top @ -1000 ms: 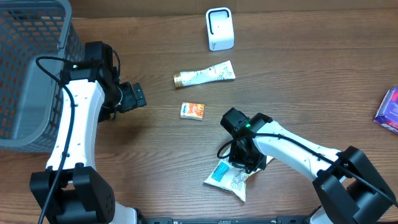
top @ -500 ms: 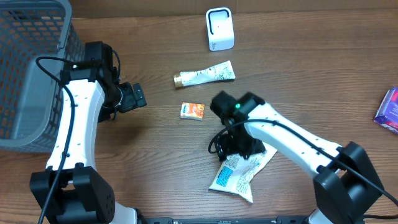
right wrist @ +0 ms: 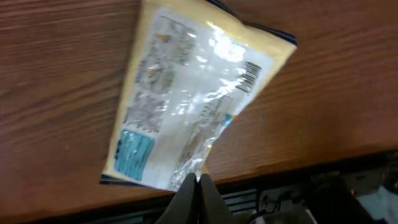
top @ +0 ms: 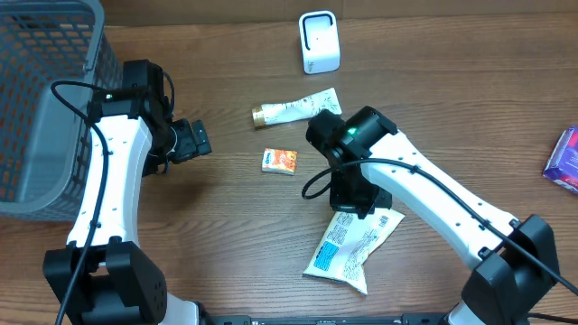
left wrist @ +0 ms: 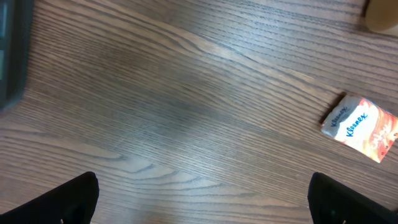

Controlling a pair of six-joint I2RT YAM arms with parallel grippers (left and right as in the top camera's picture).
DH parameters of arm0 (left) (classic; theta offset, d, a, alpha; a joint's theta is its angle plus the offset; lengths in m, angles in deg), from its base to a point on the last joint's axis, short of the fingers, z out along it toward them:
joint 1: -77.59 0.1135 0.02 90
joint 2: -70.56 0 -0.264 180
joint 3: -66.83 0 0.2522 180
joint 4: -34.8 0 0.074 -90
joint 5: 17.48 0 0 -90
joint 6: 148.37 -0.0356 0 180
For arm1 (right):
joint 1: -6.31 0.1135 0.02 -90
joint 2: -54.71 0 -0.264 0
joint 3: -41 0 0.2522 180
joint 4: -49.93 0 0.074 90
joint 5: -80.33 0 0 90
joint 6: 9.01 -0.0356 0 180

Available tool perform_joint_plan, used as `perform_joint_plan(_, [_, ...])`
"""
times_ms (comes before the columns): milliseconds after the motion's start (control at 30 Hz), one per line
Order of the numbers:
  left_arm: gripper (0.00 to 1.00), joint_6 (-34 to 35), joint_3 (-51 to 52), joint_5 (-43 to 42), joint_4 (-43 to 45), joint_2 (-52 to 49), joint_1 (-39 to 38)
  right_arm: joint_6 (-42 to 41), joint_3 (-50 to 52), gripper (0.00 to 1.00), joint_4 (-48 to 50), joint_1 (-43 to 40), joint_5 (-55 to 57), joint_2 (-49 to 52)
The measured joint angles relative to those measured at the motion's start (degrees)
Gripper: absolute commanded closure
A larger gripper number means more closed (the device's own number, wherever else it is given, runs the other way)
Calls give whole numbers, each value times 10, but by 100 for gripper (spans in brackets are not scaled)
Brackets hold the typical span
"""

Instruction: Scan the item barcode

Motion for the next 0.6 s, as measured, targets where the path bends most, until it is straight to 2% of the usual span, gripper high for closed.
perform_joint_plan(300, [0, 0, 0, 9, 0, 0, 0, -109, 172, 96, 89, 0, 3, 0])
perform_joint_plan(433, [0, -3, 0, 11, 0, 0, 0, -127, 236, 96, 123, 0, -11, 0])
perform_joint_plan(600, [0, -3, 0, 11, 0, 0, 0, -127, 305, 90, 210, 0, -39, 0])
